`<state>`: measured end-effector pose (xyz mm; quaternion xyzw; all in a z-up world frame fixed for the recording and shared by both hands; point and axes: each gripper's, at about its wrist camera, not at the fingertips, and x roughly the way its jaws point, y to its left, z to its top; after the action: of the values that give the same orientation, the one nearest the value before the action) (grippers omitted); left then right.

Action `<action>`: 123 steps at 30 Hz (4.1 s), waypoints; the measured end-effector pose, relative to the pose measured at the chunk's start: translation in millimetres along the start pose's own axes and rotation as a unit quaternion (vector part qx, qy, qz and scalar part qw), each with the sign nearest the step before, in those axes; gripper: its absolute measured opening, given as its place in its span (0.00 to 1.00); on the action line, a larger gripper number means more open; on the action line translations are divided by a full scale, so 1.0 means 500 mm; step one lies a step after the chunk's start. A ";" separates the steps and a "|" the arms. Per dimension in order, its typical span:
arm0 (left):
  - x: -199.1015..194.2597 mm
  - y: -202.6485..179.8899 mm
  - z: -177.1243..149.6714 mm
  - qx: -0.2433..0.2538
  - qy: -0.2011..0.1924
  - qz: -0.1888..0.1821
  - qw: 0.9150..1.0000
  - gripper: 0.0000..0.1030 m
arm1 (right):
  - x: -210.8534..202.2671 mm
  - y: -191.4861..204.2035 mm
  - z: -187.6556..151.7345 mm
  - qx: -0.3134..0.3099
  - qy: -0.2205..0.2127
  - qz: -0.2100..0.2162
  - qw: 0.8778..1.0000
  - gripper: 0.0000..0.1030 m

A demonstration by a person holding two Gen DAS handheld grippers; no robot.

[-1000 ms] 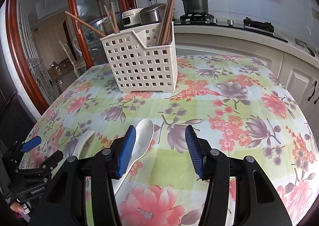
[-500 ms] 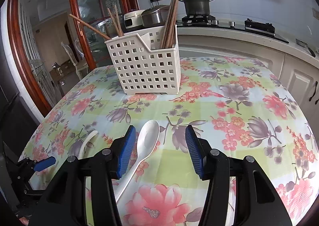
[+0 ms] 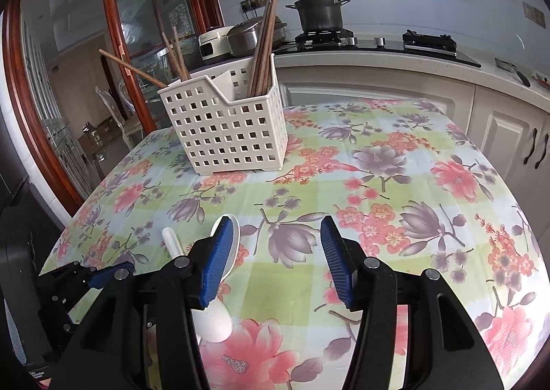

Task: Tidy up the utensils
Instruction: 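Grasp a white spoon by its handle with the right gripper while the left gripper approaches another, then grasp the other white spoon by its handle with the left gripper, then lift both held spoons upright and carry them over the white caddy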

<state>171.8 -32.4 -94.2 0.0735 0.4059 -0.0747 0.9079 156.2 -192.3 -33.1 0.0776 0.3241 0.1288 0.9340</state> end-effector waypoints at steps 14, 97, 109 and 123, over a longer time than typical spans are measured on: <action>0.036 0.017 0.069 -0.023 -0.006 -0.005 1.000 0.60 | 0.015 -0.019 -0.012 0.007 0.014 0.000 1.000 0.50; 0.041 -0.011 0.017 -0.022 0.023 -0.062 0.998 0.20 | 0.039 0.036 -0.010 -0.041 0.036 0.017 0.998 0.10; 0.061 -0.003 0.046 -0.032 0.018 -0.044 0.998 0.16 | 0.032 0.046 -0.007 -0.050 0.031 0.016 0.998 0.10; -0.124 0.027 0.067 -0.057 -0.112 -0.029 0.992 0.16 | -0.090 0.086 0.038 -0.081 -0.077 0.035 0.993 0.10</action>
<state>157.9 -21.2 -24.8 0.0012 0.3070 -0.0856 0.9479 125.9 -165.5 17.5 0.0229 0.2364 0.1812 0.9543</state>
